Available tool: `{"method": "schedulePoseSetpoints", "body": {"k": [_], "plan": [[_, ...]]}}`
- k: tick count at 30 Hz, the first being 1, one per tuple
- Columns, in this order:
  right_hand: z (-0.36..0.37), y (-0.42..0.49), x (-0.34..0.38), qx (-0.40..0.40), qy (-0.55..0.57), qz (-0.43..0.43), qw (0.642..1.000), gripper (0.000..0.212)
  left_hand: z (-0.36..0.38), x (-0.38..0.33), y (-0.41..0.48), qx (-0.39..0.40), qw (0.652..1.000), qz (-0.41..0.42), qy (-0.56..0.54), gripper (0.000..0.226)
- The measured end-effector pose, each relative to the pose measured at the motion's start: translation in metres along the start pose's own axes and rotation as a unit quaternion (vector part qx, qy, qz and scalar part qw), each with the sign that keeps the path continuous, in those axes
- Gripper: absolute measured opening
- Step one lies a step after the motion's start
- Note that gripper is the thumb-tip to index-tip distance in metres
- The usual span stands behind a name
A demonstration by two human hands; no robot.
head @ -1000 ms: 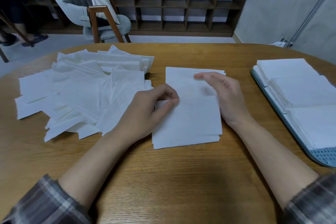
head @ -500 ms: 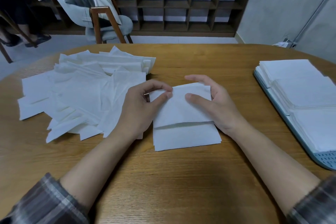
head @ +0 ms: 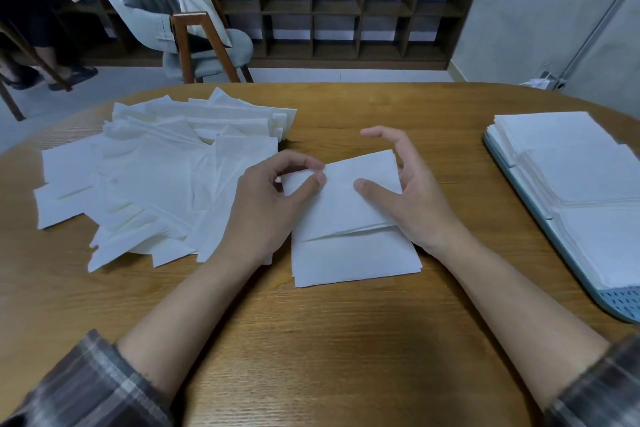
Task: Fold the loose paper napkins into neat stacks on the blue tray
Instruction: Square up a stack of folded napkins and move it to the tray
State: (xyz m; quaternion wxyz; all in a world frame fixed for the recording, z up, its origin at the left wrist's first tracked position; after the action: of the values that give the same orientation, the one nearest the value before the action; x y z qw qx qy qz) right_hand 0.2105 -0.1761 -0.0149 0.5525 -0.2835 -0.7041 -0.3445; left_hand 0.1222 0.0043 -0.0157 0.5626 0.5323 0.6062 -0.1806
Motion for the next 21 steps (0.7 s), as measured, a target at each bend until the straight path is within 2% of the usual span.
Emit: {"method": "schedulePoseSetpoints", "body": {"k": [3,5,7,10,14,17,19,21], "plan": [[-0.005,-0.001,0.006,-0.017,-0.017,-0.021,0.999,0.027,0.0,-0.004,0.001,0.013,1.0,-0.006,0.006,0.033],[-0.008,-0.001,0.006,-0.018,-0.031,-0.014,0.999,0.021,0.004,-0.004,0.0,0.042,0.997,-0.037,-0.054,0.038],[-0.006,-0.002,0.003,0.003,-0.033,0.015,0.999,0.015,0.006,-0.007,0.0,0.057,0.996,-0.028,-0.069,0.039],[-0.007,-0.001,-0.002,0.001,-0.062,0.04,0.997,0.017,0.006,-0.004,0.0,0.042,0.998,-0.014,-0.051,0.041],[-0.032,0.006,-0.012,-0.115,-0.114,0.047,0.986,0.023,0.005,0.001,-0.001,0.03,0.999,-0.01,-0.035,0.049],[-0.045,0.007,-0.015,-0.168,-0.161,0.049,0.971,0.026,0.015,-0.002,-0.006,0.113,0.99,0.029,0.081,0.05],[-0.048,0.006,-0.014,-0.178,-0.174,0.042,0.968,0.027,0.027,-0.002,-0.01,0.179,0.971,0.055,0.148,0.039],[-0.047,0.006,-0.013,-0.18,-0.177,0.034,0.967,0.027,0.032,-0.002,-0.013,0.211,0.961,0.067,0.167,0.026]]}}
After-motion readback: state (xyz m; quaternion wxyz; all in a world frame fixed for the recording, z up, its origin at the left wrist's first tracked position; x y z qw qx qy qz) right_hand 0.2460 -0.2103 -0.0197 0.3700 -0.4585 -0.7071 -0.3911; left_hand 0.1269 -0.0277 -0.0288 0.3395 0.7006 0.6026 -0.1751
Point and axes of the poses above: each hand's wrist, its own y-axis towards the middle knuckle, its own z-axis out of the palm, x = y × z, the point moved 8 cm from there along y, towards the middle knuckle, and after that the axes turned 5 degrees about z, right-handed, at the moved point
